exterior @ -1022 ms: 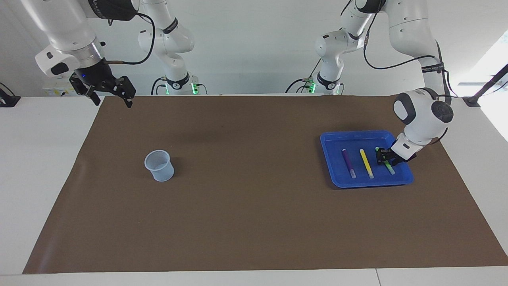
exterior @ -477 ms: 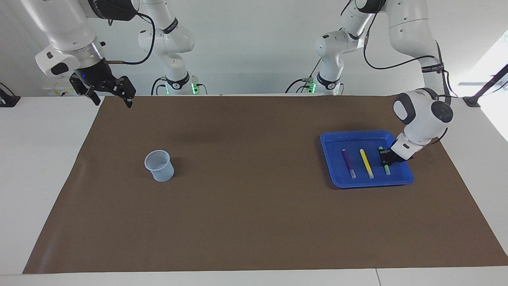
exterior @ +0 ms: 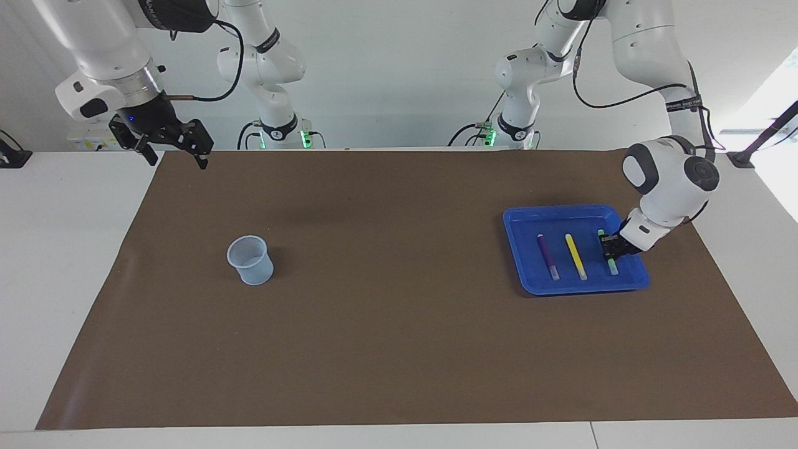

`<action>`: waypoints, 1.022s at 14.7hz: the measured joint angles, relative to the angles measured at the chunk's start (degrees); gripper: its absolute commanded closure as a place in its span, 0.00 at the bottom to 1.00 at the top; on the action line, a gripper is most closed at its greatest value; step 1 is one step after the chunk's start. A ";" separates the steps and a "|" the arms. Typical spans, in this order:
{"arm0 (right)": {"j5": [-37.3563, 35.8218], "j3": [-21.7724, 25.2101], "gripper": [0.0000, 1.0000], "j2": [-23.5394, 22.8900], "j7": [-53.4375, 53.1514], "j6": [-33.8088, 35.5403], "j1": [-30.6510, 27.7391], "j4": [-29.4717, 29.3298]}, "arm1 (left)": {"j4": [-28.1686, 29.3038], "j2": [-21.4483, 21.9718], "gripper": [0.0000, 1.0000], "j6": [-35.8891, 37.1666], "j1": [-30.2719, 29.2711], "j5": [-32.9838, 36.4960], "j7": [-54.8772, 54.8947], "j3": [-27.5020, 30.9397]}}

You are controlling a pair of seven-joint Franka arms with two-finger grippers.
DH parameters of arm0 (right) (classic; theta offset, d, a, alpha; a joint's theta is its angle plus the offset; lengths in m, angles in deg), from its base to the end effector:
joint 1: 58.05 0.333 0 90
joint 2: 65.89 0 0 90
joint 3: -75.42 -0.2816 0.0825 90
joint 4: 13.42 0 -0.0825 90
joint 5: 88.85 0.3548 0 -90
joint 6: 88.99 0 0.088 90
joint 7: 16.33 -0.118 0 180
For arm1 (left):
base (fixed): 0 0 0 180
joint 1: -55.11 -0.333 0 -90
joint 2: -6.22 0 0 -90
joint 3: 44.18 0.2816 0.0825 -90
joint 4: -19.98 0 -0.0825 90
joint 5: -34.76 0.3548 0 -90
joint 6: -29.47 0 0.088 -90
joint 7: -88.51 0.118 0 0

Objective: Transfer and insert pens with both arms
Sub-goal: 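Lower the left gripper onto the green pen and close it, then lift the green pen with the left gripper while the right gripper approaches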

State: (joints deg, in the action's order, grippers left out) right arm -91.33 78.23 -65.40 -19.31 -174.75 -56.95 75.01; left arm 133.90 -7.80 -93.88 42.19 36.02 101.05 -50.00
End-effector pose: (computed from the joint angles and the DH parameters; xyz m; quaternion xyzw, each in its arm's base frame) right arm 0.5147 -0.0208 0.5893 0.9987 -0.0421 -0.0188 0.0216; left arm 0.5526 0.0710 0.3091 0.9978 -0.0528 -0.0382 0.0101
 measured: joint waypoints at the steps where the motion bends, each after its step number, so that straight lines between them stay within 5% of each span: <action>1: 0.00 0.00 0.00 0.00 0.00 0.00 0.00 0.00 | -2.78 0.23 1.00 4.10 0.55 0.00 -1.45 -0.07; 9: 0.00 -0.07 0.00 0.00 0.00 0.00 0.06 0.00 | -19.75 2.29 1.00 28.33 8.78 -7.13 -24.84 -0.83; 15: 7.86 -3.48 0.00 0.00 -0.50 -0.73 0.72 0.05 | -23.53 7.32 1.00 33.20 12.05 -23.20 -55.48 -4.47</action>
State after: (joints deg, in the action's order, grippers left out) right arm -83.47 74.75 -65.40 -19.81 -175.48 -56.23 75.05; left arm 110.36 -0.48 -60.68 54.24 12.82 45.57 -54.47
